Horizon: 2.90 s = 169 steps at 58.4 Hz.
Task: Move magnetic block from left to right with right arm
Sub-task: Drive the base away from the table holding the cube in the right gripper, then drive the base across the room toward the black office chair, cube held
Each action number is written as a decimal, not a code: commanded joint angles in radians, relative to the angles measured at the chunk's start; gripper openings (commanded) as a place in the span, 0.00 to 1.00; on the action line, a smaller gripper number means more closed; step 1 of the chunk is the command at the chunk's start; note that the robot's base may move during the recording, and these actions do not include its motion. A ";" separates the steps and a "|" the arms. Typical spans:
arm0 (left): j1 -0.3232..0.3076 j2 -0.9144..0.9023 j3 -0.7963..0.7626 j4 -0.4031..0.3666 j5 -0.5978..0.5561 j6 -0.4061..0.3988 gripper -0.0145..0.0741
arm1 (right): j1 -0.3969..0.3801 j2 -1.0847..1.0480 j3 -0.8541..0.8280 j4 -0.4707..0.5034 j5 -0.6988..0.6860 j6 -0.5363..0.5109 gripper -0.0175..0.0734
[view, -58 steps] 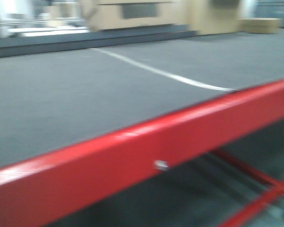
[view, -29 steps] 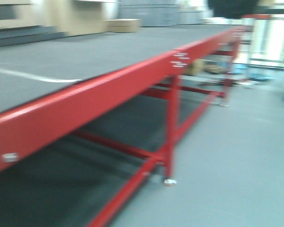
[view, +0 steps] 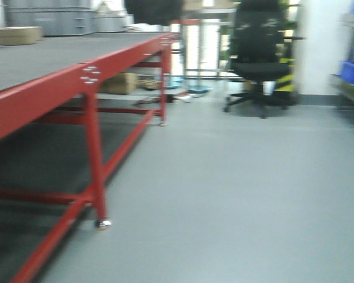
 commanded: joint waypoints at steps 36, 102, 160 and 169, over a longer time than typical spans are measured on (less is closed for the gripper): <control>-0.004 -0.013 0.011 -0.005 -0.089 -0.006 0.02 | -0.003 0.010 -0.026 -0.014 -0.084 -0.008 0.34; -0.004 -0.011 0.011 -0.005 -0.089 -0.006 0.02 | -0.003 0.010 -0.026 -0.014 -0.084 -0.008 0.34; -0.006 -0.010 0.011 -0.005 -0.089 -0.006 0.02 | -0.003 0.011 -0.026 -0.014 -0.084 -0.008 0.34; -0.006 -0.010 0.011 -0.005 -0.089 -0.006 0.02 | -0.003 0.012 -0.026 -0.014 -0.083 -0.008 0.34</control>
